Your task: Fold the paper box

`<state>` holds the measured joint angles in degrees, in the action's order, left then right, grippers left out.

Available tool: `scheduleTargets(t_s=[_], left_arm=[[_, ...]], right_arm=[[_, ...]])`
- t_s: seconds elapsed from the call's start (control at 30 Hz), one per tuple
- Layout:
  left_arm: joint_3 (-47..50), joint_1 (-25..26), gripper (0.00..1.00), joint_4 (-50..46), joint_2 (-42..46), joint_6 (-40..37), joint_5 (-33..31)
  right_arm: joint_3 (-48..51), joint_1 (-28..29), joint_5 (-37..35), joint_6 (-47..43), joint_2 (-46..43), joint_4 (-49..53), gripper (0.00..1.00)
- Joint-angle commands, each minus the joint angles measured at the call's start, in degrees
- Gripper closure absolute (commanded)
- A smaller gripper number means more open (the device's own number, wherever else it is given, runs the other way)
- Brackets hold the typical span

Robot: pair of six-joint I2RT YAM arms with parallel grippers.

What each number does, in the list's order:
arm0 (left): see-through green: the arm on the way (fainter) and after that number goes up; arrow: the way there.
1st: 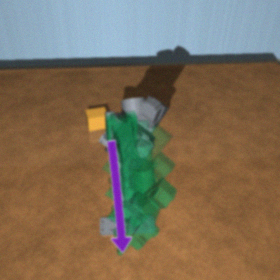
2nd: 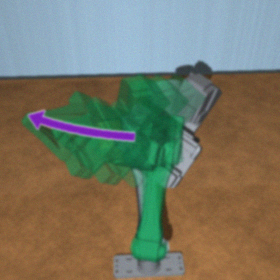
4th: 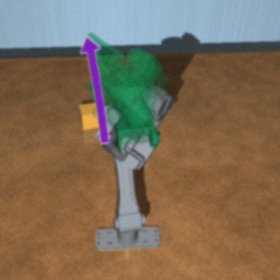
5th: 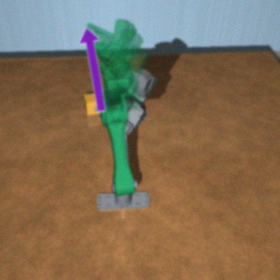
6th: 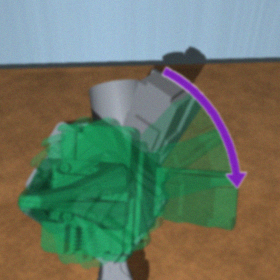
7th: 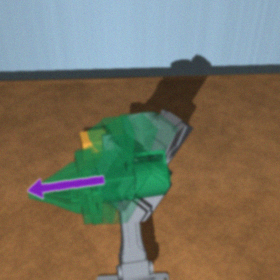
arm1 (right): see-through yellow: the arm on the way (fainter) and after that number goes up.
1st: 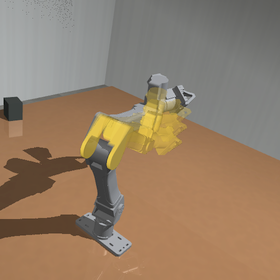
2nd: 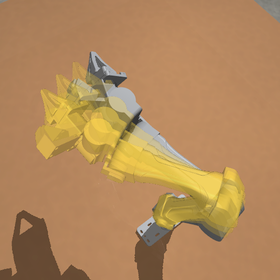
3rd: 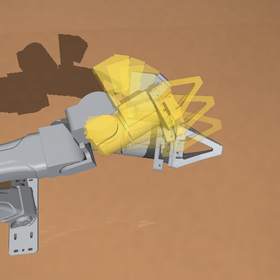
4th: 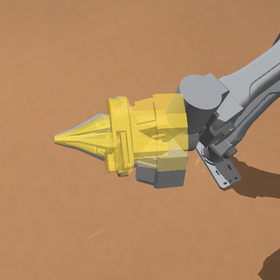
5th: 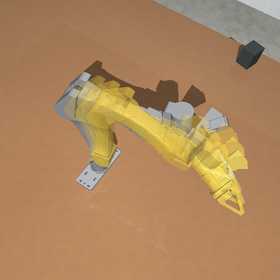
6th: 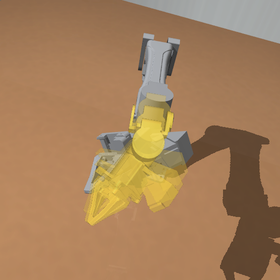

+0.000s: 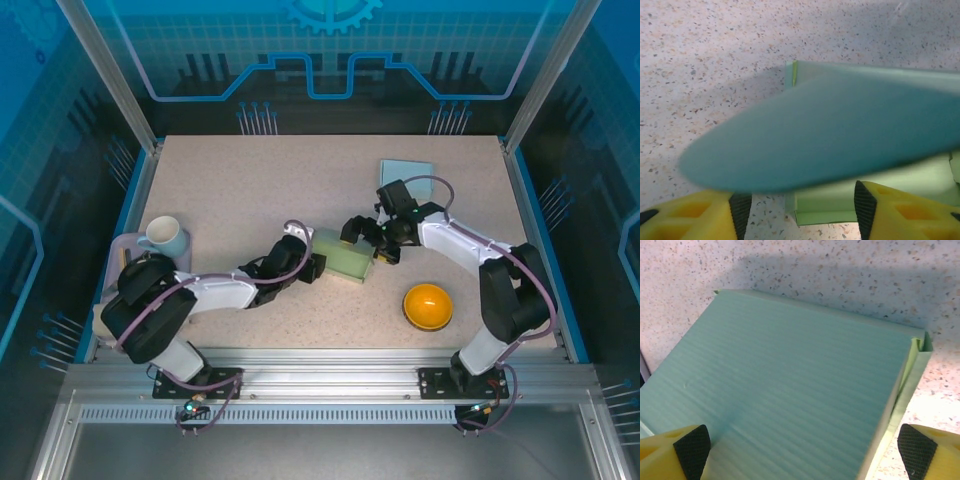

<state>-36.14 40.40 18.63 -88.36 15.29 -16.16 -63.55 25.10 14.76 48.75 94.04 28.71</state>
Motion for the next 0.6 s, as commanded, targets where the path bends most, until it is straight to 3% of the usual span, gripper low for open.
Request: scheduleTargets(t_s=[0.0,0.17,0.57], left_arm=[[-0.4,0.2,0.37,-6.0,3.8,1.0,0.5],[-1.3,0.1,0.34,-15.2,8.5,4.1,-0.4],[0.7,0.1,0.34,-32.2,22.1,15.0,7.7]], right_arm=[[0.1,1.3,-4.0,-2.6,-0.4,3.2,0.01],[-2.1,3.7,-9.8,-6.1,1.3,7.5,0.02],[-3.0,7.1,-17.6,-8.6,4.6,9.5,0.01]])
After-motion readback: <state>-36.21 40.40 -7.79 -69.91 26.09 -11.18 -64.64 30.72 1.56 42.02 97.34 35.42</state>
